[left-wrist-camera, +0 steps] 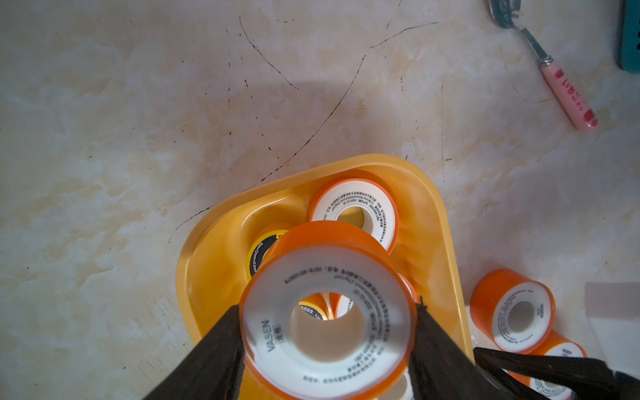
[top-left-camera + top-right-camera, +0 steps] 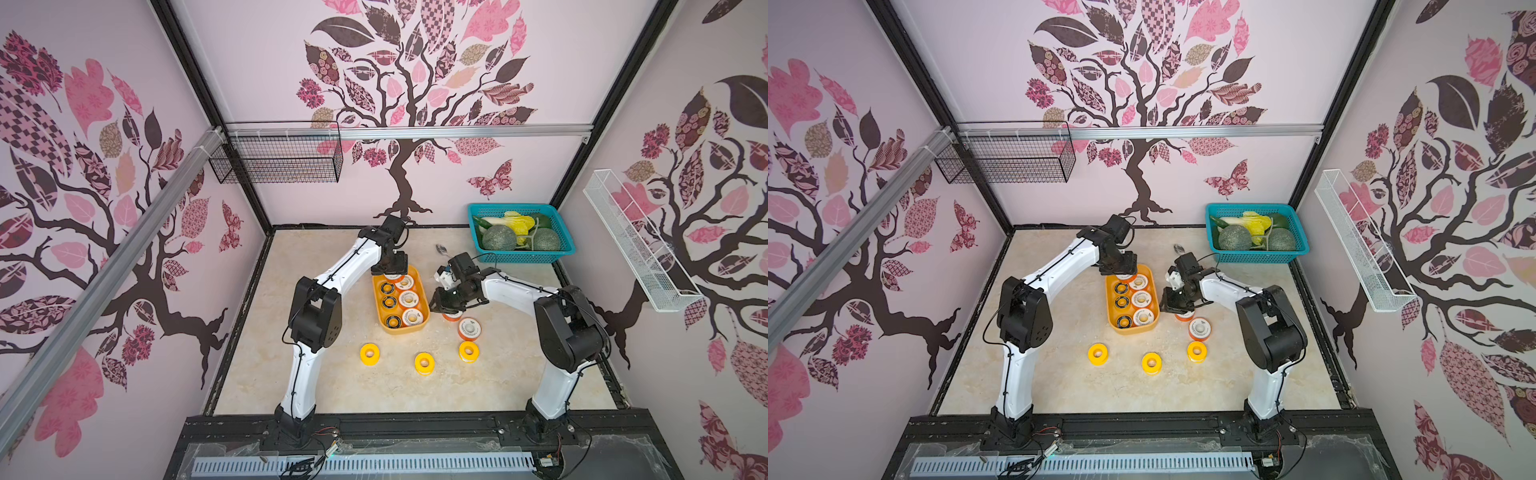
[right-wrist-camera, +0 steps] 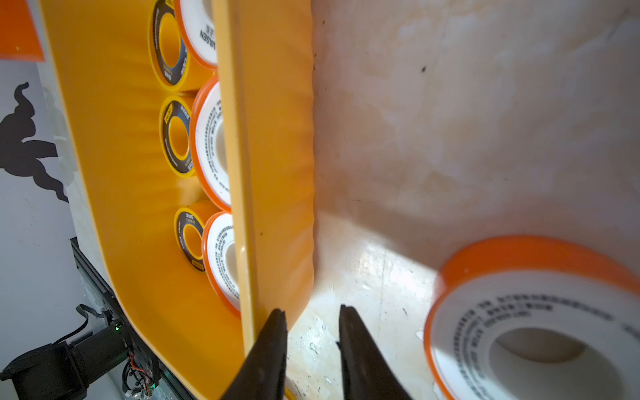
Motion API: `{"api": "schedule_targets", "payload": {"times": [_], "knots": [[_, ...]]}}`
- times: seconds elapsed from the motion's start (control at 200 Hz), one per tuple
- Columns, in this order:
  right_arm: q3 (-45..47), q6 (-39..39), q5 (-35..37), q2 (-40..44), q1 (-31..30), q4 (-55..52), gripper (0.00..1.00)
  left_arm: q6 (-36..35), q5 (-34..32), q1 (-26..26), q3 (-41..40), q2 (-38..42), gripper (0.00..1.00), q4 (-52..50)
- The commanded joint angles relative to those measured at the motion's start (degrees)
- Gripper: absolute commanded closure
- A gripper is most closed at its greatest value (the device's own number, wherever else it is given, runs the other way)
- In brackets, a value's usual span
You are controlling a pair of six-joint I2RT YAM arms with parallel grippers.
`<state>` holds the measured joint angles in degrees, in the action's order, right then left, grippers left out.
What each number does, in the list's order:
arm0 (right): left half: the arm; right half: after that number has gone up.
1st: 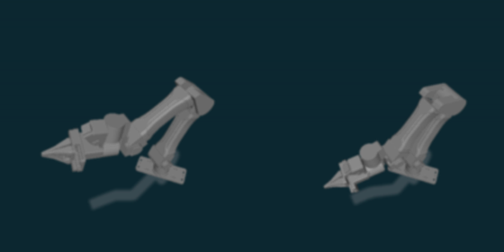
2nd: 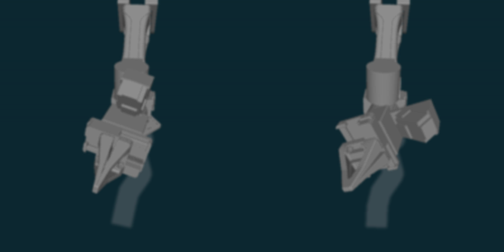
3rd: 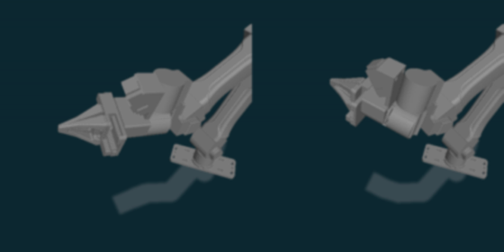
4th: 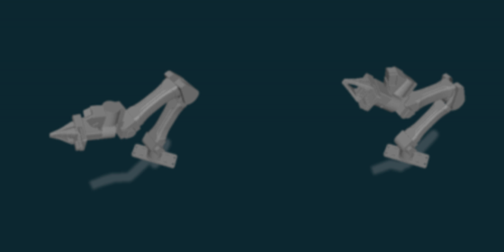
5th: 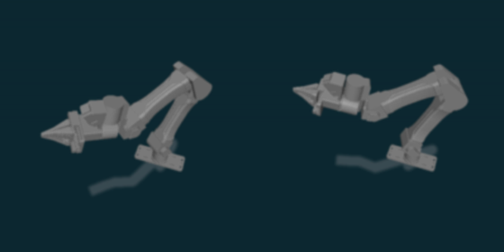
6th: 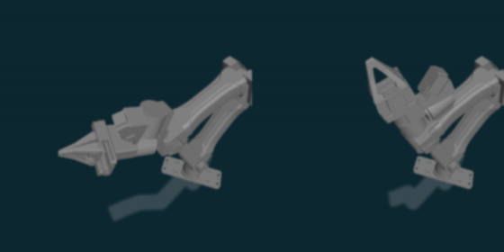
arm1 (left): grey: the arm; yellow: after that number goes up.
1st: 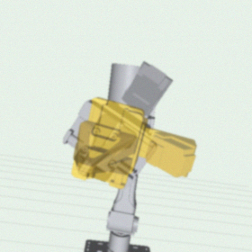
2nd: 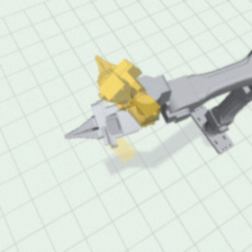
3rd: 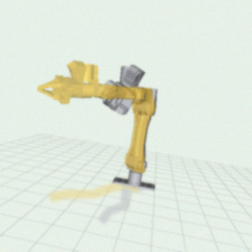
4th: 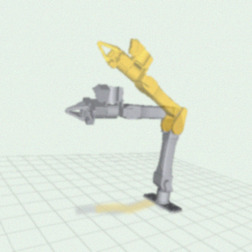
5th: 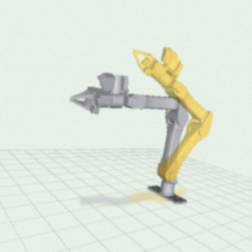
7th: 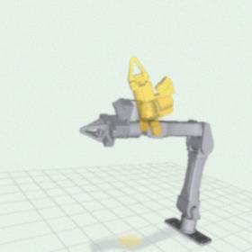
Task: Put the sealing tape into the storage box
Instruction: Place the sealing tape in the storage box.
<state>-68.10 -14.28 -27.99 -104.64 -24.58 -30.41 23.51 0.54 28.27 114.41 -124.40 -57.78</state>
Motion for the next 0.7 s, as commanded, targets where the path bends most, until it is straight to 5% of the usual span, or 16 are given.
{"api": "schedule_targets", "payload": {"times": [0.0, 0.695], "knots": [[-2.01, 0.81, -2.48, -1.57, -0.77, 0.05, 0.69, -0.74, 0.45, 0.35, 1.7, -2.38, 0.33, -0.02], [-1.79, 1.22, -3.99, -2.15, -1.22, -0.3, 0.68, 0.31, 0.19, 1.73, 7.23, -8.13, 0.33, -0.76]]}}
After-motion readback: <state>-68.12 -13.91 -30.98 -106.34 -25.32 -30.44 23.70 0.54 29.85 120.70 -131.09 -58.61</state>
